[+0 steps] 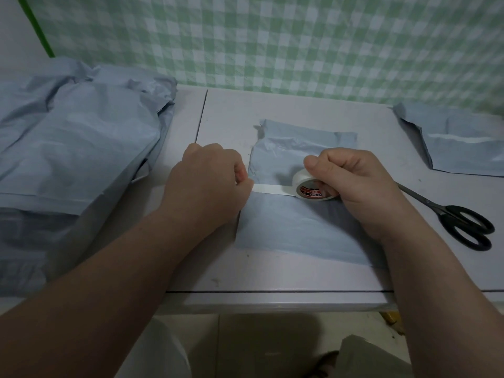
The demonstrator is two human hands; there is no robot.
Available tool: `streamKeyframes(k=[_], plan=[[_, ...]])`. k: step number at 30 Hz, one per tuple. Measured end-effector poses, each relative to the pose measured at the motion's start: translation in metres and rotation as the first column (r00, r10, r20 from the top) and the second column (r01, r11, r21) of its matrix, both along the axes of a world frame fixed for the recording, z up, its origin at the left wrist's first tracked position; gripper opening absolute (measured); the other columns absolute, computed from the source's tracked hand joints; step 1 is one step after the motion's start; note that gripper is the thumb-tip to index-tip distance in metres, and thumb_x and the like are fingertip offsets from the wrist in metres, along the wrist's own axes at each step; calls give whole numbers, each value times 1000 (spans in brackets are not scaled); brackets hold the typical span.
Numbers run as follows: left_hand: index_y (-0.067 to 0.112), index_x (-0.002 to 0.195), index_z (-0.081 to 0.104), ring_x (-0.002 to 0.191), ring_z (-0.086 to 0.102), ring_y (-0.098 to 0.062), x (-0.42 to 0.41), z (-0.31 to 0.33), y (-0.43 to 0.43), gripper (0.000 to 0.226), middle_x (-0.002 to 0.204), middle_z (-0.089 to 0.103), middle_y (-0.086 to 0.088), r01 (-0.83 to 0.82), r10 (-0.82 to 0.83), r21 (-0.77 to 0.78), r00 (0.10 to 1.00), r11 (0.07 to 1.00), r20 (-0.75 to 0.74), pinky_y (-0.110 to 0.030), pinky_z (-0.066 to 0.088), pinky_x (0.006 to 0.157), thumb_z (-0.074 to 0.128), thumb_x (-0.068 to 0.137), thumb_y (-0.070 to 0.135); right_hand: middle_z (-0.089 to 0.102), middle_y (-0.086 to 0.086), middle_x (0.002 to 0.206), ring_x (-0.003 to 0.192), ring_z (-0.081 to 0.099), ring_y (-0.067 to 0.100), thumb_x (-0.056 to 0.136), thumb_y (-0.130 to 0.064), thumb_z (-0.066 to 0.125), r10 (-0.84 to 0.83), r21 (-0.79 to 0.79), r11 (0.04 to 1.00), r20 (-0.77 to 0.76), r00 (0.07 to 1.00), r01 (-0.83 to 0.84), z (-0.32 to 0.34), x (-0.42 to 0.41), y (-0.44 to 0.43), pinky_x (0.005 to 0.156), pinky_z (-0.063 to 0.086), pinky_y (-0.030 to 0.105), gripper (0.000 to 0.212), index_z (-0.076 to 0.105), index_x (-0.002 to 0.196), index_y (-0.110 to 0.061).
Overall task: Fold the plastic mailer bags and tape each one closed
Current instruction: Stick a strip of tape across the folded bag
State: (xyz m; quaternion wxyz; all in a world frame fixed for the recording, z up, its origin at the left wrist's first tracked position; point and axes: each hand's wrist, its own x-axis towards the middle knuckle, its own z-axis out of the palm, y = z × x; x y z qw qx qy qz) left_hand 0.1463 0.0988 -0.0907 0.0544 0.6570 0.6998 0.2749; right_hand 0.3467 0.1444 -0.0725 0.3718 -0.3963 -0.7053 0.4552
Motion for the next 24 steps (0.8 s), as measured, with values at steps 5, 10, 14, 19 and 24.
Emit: streamKeyframes(k=[5, 10, 14, 19, 24], plan=[[22, 81, 43, 81, 45, -23, -1, 4, -3, 22, 76, 54, 4, -46, 45, 30, 997, 998, 58, -36, 40, 70, 65, 78, 24, 37, -11, 49, 52, 34, 6, 86, -30, 63, 8, 7, 1000, -17, 1000, -8, -1, 0, -1, 52, 29, 17, 44, 45, 46, -22], [17, 82, 58, 82, 56, -27, 4, 7, -6, 16, 81, 62, -2, -41, 20, 184, 994, 982, 112, -35, 41, 73, 52, 79, 2, 36, -10, 50, 52, 33, 7, 90, -25, 61, 1, -1, 1000, -24, 1000, -1, 0, -1, -2, 52, 28, 18, 46, 43, 48, -22], [11, 114, 63, 109, 57, -25, 32, 11, -24, 42, 113, 66, -6, 151, -153, 101, 988, 983, 16, -32, 28, 104, 40, 81, 21, 37, -7, 52, 53, 33, 8, 90, -26, 62, 6, 1, 1000, -35, 999, -6, 0, 0, -2, 54, 28, 22, 43, 45, 51, -19], [11, 147, 16, 144, 12, -19, 56, 5, -40, 87, 155, 18, -6, 182, -237, -217, 935, 959, -264, -43, 5, 116, -4, 75, 54, 38, -6, 51, 53, 34, 7, 90, -25, 61, 6, 2, 1000, -48, 999, -6, 1, -1, -4, 53, 29, 20, 41, 45, 54, -13], [10, 150, 0, 146, 1, -18, 56, -3, -44, 96, 159, 2, -6, 169, -249, -243, 905, 955, -346, -43, 4, 117, -15, 68, 58, 40, -7, 51, 54, 36, 8, 90, -27, 62, 7, 16, 1000, -31, 999, -6, 0, -2, -4, 55, 30, 23, 43, 46, 51, -18]])
